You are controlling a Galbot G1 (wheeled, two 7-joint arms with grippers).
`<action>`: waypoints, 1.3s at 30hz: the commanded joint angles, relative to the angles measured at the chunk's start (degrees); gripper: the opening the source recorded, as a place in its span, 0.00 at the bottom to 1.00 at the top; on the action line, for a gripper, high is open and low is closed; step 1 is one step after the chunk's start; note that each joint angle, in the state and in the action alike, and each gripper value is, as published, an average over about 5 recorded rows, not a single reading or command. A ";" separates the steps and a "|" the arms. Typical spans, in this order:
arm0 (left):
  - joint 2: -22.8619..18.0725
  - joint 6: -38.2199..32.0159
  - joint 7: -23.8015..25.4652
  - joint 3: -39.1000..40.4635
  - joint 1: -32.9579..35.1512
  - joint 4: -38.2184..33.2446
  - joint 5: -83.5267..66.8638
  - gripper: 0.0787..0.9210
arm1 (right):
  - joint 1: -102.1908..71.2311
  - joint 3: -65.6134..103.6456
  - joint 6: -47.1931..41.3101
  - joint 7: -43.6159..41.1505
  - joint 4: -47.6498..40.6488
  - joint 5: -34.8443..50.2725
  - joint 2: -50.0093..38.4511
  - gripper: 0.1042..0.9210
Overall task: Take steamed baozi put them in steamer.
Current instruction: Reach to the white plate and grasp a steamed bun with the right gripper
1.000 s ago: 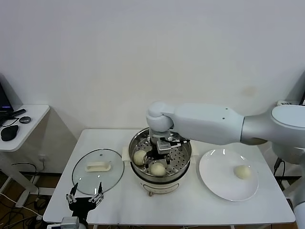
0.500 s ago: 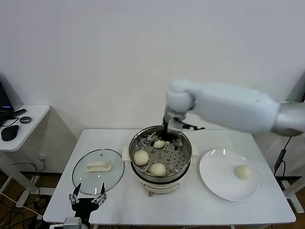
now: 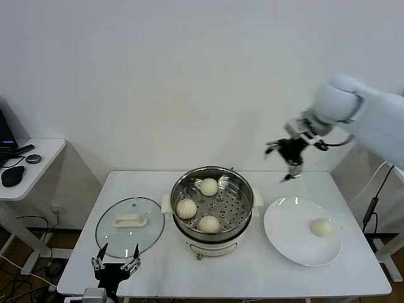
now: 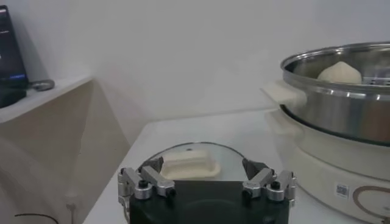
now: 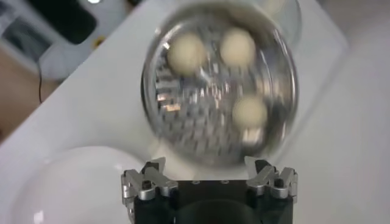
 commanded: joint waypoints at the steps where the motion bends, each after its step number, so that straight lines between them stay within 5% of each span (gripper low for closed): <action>1: 0.59 0.22 0.04 -0.50 0.74 0.33 -0.18 0.88 | -18.30 15.61 -8.13 -3.10 -7.34 -11.82 -14.14 0.88; 19: 0.72 0.77 0.56 -2.15 0.18 2.63 -0.06 0.88 | -40.70 34.21 2.31 0.21 -17.89 -22.74 -8.16 0.88; 39: 0.35 0.83 0.60 -2.15 -0.98 5.05 0.11 0.88 | -46.15 37.80 0.32 1.84 -20.22 -24.51 -5.16 0.88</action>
